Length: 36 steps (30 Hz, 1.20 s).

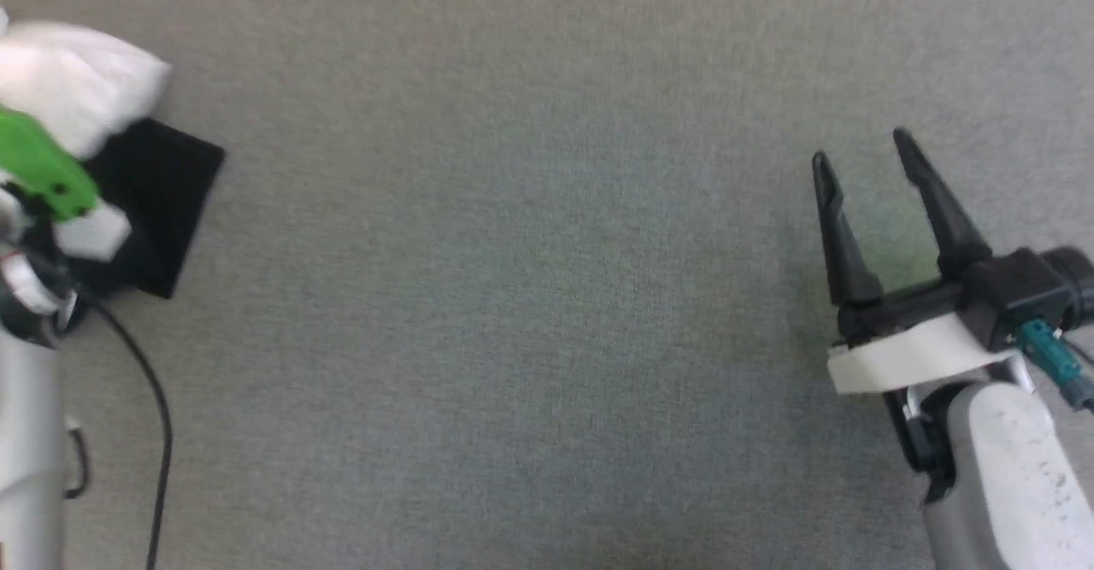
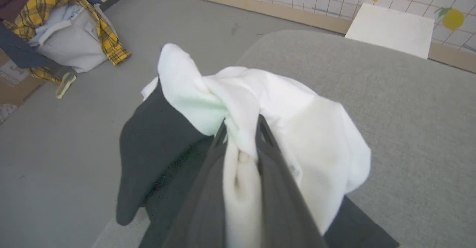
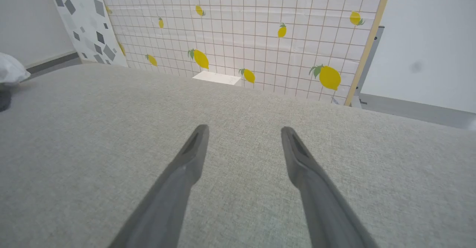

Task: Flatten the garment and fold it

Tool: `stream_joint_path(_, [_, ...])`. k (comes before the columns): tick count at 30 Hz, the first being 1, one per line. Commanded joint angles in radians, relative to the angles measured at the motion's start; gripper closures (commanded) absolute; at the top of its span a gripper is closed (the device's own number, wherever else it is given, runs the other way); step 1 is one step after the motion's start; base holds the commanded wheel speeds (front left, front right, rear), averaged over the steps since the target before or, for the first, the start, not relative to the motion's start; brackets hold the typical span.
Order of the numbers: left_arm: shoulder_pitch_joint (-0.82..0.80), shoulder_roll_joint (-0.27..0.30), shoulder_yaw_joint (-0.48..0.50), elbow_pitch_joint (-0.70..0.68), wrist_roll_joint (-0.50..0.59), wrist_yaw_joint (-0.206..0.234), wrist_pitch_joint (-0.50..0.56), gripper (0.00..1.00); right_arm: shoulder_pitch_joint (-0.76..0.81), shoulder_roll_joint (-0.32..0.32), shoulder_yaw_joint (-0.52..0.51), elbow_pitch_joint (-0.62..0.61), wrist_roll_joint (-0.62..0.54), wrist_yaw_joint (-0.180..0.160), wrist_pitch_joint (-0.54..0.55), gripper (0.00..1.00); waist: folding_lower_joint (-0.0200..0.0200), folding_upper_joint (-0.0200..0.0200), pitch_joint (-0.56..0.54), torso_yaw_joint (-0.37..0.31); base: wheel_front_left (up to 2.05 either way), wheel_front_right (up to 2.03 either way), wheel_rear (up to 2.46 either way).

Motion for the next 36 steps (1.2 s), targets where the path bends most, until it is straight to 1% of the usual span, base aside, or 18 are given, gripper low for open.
stream_joint_path(1, [-0.009,0.03,0.001,-0.01,0.03,-0.017,-0.078,1.0,0.024,0.009,-0.005,0.01,-0.002,-0.002,-0.008,0.0,-0.0001,0.0069,-0.135,0.021,0.0,0.0,0.0])
stream_joint_path(2, [-0.016,0.039,-0.001,-0.014,0.044,-0.024,-0.129,1.0,0.032,0.014,-0.008,0.016,-0.003,-0.002,-0.009,0.0,-0.0001,0.0069,-0.158,0.02,0.0,0.0,0.0])
stream_joint_path(5, [-0.042,0.064,-0.017,-0.017,0.073,-0.068,-0.272,1.0,0.064,0.031,-0.02,0.031,-0.008,-0.002,-0.011,0.0,-0.0001,0.0069,-0.236,0.011,0.0,0.0,0.0])
stream_joint_path(9, [-0.094,0.081,-0.058,-0.029,0.102,-0.119,-0.378,1.0,0.102,0.05,-0.03,0.042,-0.012,-0.002,-0.012,0.0,-0.0001,0.0069,-0.321,-0.016,0.0,0.0,0.0])
stream_joint_path(13, [-0.161,0.078,-0.114,-0.056,0.119,-0.168,-0.415,1.0,0.132,0.06,-0.042,0.046,-0.011,-0.002,-0.012,0.0,-0.0001,0.0069,-0.379,-0.056,0.0,0.0,0.0])
stream_joint_path(17, [-0.24,0.048,-0.175,-0.089,0.123,-0.209,-0.412,1.0,0.15,0.063,-0.042,0.042,-0.012,-0.002,-0.005,0.0,-0.0001,0.0069,-0.411,-0.111,0.0,0.0,0.0])
stream_joint_path(22, [-0.321,-0.015,-0.234,-0.099,0.1,-0.248,-0.402,1.0,0.159,0.064,-0.032,0.04,0.013,-0.002,0.0,0.0,-0.0001,0.0069,-0.433,-0.194,0.0,0.0,0.0])
stream_joint_path(26, [-0.354,-0.084,-0.281,-0.082,0.071,-0.273,-0.4,1.0,0.168,0.064,-0.028,0.04,0.016,-0.002,0.006,0.0,-0.0001,0.0069,-0.441,-0.258,0.0,0.0,0.0])
stream_joint_path(31, [-0.352,-0.194,-0.34,-0.036,0.024,-0.295,-0.412,1.0,0.182,0.064,-0.026,0.038,0.016,-0.002,0.014,0.0,-0.0001,0.0069,-0.449,-0.33,0.0,0.0,0.0])
stream_joint_path(36, [-0.291,-0.307,-0.403,0.025,-0.029,-0.309,-0.409,1.0,0.192,0.064,-0.027,0.031,0.017,-0.002,0.021,0.0,-0.0001,0.0069,-0.446,-0.384,0.0,0.0,0.0])
